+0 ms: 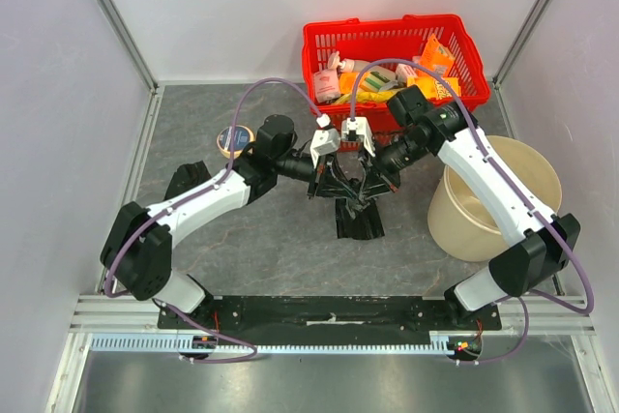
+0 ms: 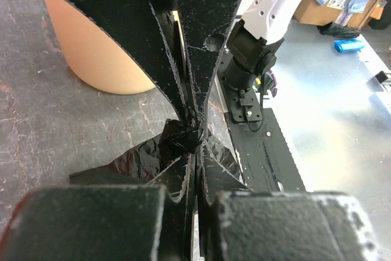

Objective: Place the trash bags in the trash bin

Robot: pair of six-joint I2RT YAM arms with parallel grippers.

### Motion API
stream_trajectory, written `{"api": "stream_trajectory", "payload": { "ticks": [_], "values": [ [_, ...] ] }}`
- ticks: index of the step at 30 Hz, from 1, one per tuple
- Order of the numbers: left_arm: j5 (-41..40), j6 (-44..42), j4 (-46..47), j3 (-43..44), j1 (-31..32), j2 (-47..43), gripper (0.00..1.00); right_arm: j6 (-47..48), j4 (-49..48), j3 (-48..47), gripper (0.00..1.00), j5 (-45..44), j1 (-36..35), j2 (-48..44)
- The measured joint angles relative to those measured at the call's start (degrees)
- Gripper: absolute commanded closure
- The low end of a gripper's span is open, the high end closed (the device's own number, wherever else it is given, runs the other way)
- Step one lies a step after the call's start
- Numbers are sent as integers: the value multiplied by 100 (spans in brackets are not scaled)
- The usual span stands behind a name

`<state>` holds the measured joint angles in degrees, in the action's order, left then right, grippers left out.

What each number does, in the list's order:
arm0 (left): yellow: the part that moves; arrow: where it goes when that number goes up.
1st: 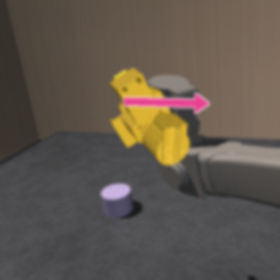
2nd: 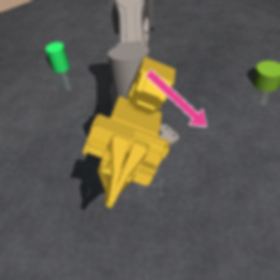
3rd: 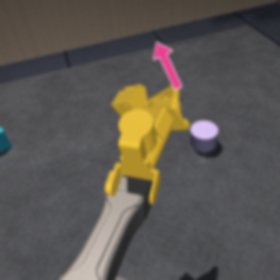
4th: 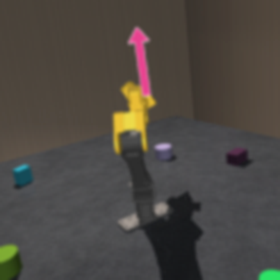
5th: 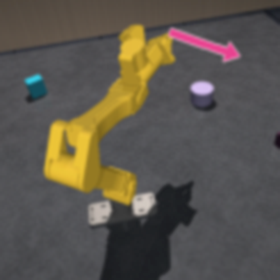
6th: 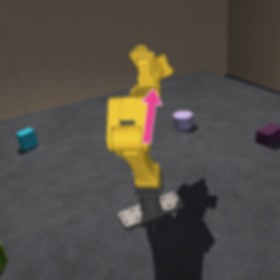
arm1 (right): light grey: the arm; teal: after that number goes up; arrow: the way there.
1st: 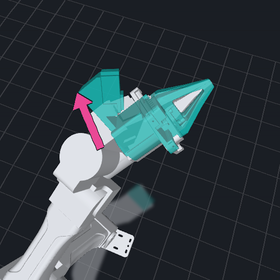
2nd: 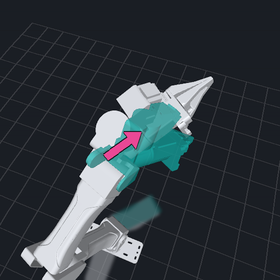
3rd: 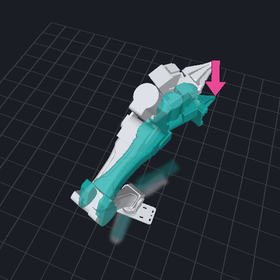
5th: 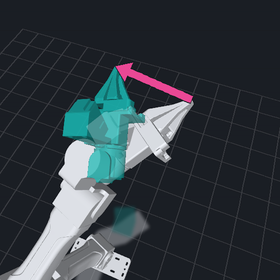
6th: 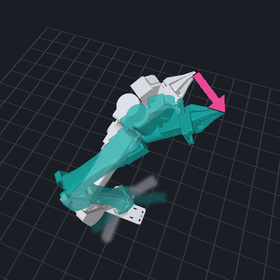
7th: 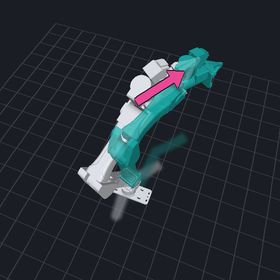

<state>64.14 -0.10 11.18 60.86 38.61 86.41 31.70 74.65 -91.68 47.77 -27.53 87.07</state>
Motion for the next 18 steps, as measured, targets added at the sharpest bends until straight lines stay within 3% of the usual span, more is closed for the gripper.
{"api": "stream_trajectory", "payload": {
  "ticks": [18],
  "values": [
    [-1220, -1086, -710, 0, 79, -334, 97, -15, -437, 151, 100, -297, -11, -79]
  ]
}}
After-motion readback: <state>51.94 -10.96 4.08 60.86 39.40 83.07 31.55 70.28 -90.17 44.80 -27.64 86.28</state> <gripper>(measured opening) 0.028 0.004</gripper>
